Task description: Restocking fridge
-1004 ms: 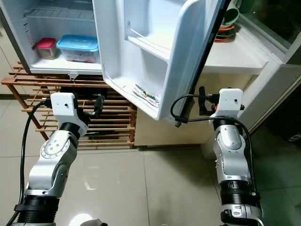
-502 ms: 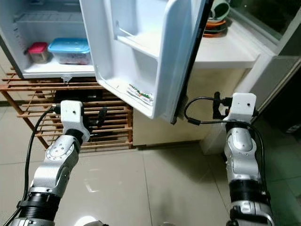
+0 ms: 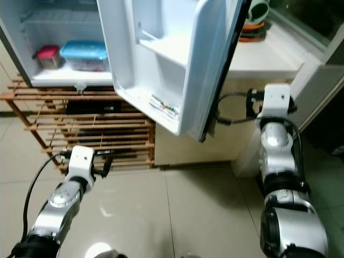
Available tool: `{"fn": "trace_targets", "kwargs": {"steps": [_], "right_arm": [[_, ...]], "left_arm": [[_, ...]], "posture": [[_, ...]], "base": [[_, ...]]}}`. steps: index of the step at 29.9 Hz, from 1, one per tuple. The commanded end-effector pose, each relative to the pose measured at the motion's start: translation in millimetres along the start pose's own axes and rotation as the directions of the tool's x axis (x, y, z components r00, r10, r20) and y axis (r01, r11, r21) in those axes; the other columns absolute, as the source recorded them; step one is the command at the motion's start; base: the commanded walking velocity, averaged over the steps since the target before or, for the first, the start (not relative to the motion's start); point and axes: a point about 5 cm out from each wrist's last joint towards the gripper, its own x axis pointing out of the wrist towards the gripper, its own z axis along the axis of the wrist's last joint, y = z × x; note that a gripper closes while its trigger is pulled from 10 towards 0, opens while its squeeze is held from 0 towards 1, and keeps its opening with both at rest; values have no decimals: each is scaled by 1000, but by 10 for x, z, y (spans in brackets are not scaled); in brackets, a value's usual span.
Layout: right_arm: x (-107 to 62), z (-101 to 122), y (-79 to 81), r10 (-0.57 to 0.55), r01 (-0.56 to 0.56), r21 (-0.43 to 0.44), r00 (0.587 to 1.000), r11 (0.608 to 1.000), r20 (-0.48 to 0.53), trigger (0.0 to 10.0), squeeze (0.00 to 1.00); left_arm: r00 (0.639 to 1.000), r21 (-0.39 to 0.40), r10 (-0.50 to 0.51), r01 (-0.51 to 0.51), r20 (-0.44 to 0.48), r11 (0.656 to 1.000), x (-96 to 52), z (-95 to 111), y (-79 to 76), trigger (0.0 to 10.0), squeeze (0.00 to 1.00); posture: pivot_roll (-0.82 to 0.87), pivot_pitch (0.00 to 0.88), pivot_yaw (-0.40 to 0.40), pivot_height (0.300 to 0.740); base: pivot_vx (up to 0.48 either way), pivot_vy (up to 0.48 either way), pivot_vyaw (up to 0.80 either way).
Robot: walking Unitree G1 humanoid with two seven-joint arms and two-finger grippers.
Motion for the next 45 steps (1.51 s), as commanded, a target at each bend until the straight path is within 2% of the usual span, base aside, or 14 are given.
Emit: {"fn": "trace_targets", "kwargs": {"steps": [1, 7, 14, 23, 27, 31, 34, 35, 36, 38, 40, 43, 44, 45], "right_arm": [[16, 4, -51, -15, 15, -18, 1000, 1000, -5, 10000, 55], [125, 248, 164, 49, -53, 86, 997, 995, 56, 10000, 55], [130, 294, 235, 80, -90, 138, 994, 986, 76, 10000, 55], [71, 505, 457, 208, -245, 225, 963, 943, 173, 10000, 55], [-11, 560, 475, 254, -298, 247, 948, 922, 194, 10000, 51], [-195, 638, 506, 329, -376, 275, 922, 885, 202, 10000, 47], [-274, 671, 525, 358, -404, 304, 913, 863, 195, 10000, 43], [-591, 842, 722, 511, -562, 394, 827, 727, 236, 10000, 47], [-591, 842, 722, 511, -562, 394, 827, 727, 236, 10000, 47], [-1013, 1079, 933, 704, -768, 433, 624, 472, 339, 10000, 47], [-1271, 1228, 931, 774, -854, 434, 473, 286, 420, 10000, 43], [-1311, 1206, 721, 783, -862, 454, 438, 226, 441, 10000, 39], [-1311, 1206, 721, 783, -862, 454, 438, 226, 441, 10000, 39], [-1250, 1092, 548, 776, -824, 496, 495, 275, 391, 10000, 35]], "left_arm": [[1000, 20, 4, -3, -18, 1000, 1, -36, 7, 10000, 0], [984, 60, -8, 19, -175, 998, 21, -286, 7, 10000, 0], [965, 67, -19, 38, -260, 997, 18, -414, 6, 10000, 0], [887, 91, -20, 69, -461, 993, -45, -753, 50, 10000, 0], [853, 99, -3, 64, -522, 993, -100, -871, 91, 10000, 0], [778, 127, 12, 87, -628, 988, -246, -1091, 128, 10000, 0], [763, 142, 23, 91, -645, 986, -270, -1124, 141, 10000, 0], [749, 158, 38, 90, -662, 983, -293, -1154, 148, 10000, 0], [749, 158, 38, 90, -662, 983, -293, -1154, 148, 10000, 0], [745, 163, 42, 91, -666, 983, -297, -1164, 125, 10000, 0], [748, 162, 36, 96, -663, 982, -282, -1156, 66, 10000, 0], [759, 166, 16, 121, -651, 979, -243, -1121, -37, 10000, 0], [759, 166, 16, 121, -651, 979, -243, -1121, -37, 10000, 0], [769, 158, -1, 132, -640, 979, -211, -1086, -115, 10000, 0]], "posture": [[11, 27, -55, 740], [0, 31, -53, 740], [-13, 34, -46, 740], [-68, 38, -32, 740], [-102, 45, -27, 740], [-138, 52, -25, 740], [-181, 52, -27, 740], [-202, 53, -31, 740], [-202, 53, -31, 740], [-217, 56, -28, 740], [-220, 57, -27, 740], [-216, 53, -25, 740], [-216, 53, -25, 740], [-214, 53, -25, 740]], "base": [[0, 0, 0], [0, 0, 0], [0, 0, 0], [0, 0, 0], [0, 0, 0], [0, 0, 0], [0, 0, 0], [0, 0, 0], [0, 0, 0], [0, 0, 0], [0, 0, 0], [0, 0, 0], [0, 0, 0], [0, 0, 0]]}}
